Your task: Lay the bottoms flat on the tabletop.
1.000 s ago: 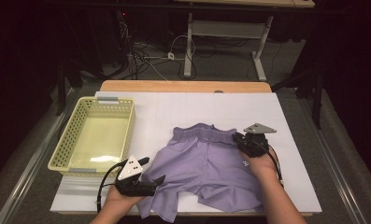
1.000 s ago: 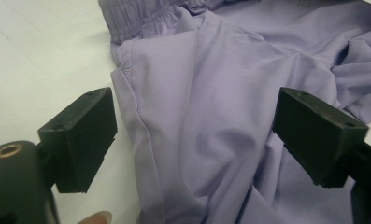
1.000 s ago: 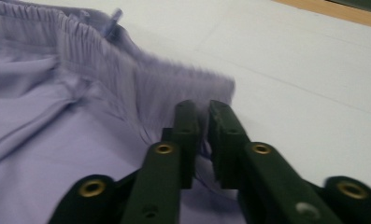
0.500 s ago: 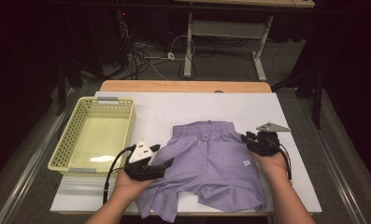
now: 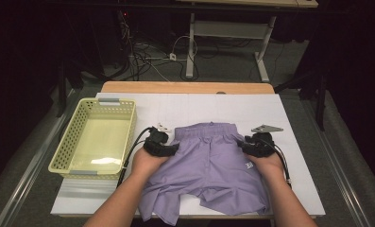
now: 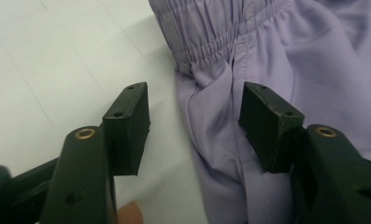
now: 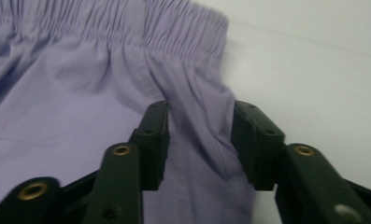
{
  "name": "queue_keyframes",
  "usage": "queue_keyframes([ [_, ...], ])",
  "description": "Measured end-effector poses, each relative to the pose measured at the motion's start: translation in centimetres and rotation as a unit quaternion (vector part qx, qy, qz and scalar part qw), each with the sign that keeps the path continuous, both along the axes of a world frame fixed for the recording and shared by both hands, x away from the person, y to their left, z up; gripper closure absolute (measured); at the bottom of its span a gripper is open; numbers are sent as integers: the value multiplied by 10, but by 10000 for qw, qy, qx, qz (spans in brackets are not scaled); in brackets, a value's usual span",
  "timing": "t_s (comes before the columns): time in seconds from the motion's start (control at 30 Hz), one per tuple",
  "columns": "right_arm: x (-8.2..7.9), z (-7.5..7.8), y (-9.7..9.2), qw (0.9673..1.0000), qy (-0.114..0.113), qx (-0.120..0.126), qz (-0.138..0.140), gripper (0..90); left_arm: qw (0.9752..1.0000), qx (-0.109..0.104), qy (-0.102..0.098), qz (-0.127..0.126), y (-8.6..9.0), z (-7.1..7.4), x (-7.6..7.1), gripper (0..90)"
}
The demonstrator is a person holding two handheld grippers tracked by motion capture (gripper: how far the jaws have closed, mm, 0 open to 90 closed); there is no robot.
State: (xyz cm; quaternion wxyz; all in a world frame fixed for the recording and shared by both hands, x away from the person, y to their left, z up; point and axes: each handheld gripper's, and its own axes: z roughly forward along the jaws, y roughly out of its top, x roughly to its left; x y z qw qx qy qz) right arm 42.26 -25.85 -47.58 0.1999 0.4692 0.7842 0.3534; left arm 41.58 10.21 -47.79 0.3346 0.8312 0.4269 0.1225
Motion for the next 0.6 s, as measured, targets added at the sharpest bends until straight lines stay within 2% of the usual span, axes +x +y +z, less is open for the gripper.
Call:
queue_keyframes([
  [0.03, -1, -1, 2, 10000, -38, -55, 31, 662, 9999, -1, -10, -102, -1, 0, -1, 529],
  [0.07, -2, -1, 2, 9999, -60, -74, 96, 771, 9997, 82, -67, -208, -2, 1, -3, 628],
  [0.13, -6, 2, 3, 9996, -64, -172, 221, 876, 9989, 206, -160, -391, -5, 3, -8, 809],
  [0.17, -9, 5, 3, 9993, -148, -224, 248, 895, 9985, 180, -262, -435, -5, 6, -10, 851],
  [0.23, -15, 15, 0, 9989, -360, -156, 251, 898, 9970, 36, -663, -401, -1, 18, -16, 863],
  [0.27, -19, 22, -2, 9984, -493, -133, 228, 899, 9958, -136, -830, -359, 2, 26, -18, 868],
  [0.33, -23, 37, -6, 9974, -689, -43, 225, 900, 9939, -277, -1006, -361, 6, 40, -19, 869],
  [0.4, -25, 50, -9, 9962, -835, -21, 237, 900, 9926, -270, -1103, -417, 8, 51, -18, 874],
  [0.47, -25, 60, -8, 9955, -914, 18, 232, 900, 9928, -265, -1084, -444, 8, 54, -14, 874],
  [0.53, -22, 62, -5, 9952, -944, 15, 237, 900, 9936, -197, -1021, -442, 7, 52, -8, 874],
  [0.6, -14, 59, -1, 9959, -878, -41, 235, 900, 9941, -138, -990, -416, 5, 49, 0, 874],
])
